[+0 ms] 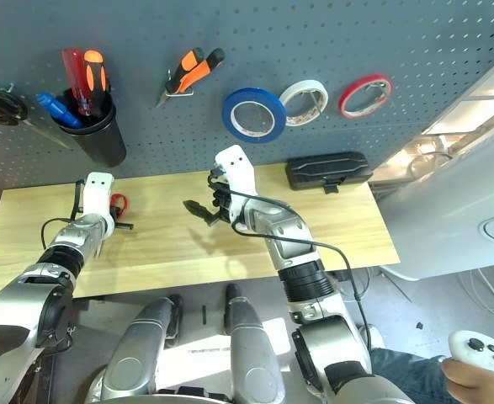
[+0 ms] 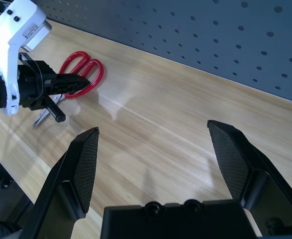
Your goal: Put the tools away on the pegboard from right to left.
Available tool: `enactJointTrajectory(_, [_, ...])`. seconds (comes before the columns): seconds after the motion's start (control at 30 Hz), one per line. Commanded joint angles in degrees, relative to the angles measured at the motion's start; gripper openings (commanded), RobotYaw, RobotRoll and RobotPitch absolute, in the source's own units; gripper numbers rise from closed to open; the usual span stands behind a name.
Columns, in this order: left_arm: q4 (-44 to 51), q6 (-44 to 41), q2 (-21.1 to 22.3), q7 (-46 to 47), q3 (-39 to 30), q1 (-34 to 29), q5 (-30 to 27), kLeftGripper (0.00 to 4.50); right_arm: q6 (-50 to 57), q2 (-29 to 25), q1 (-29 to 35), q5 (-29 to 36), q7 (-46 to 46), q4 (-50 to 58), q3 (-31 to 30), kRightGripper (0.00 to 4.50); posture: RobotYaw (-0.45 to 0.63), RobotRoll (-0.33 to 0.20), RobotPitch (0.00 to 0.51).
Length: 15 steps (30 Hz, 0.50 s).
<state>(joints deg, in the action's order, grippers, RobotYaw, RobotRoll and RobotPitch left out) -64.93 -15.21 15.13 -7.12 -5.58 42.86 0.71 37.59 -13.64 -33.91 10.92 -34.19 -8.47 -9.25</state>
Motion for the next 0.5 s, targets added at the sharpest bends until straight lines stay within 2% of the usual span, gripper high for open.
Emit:
enactJointTrajectory(0.03, [-2.3, -1.1, -0.3, -1.4, 1.7, -3.7, 1.3, 0.01, -0.6, 0.4, 0.0, 0.2, -0.3, -1.0, 0.0, 4.50, 0.10, 0.000, 0.347])
enactJointTrajectory(0.17, [3.2, -2.4, 0.9, -4.7, 3.3, -5.0, 1.9, 0.01, -1.2, 0.4, -0.3, 0.2, -0.3, -1.6, 0.2, 4.50, 0.12, 0.000, 0.342])
enactJointTrajectory(0.2, [4.7, -3.5, 1.2, -5.4, 3.5, -5.5, 1.8, 0.40, -1.4, 0.4, -0.3, 0.2, -0.3, -1.8, 0.1, 4.50, 0.12, 0.000, 0.342])
enactJointTrajectory(0.33, [11.9, -8.6, 1.9, -7.5, 3.9, -7.3, 1.4, 1.41, -1.6, 0.4, -0.4, 0.2, -0.4, -2.2, 0.2, 4.50, 0.12, 0.000, 0.340])
enactJointTrajectory(0.5, [24.4, -16.9, 2.9, -9.0, 4.7, -10.5, 1.4, 2.95, -1.8, 0.3, -0.3, 0.2, -0.5, -2.4, 0.3, 4.50, 0.13, 0.000, 0.341])
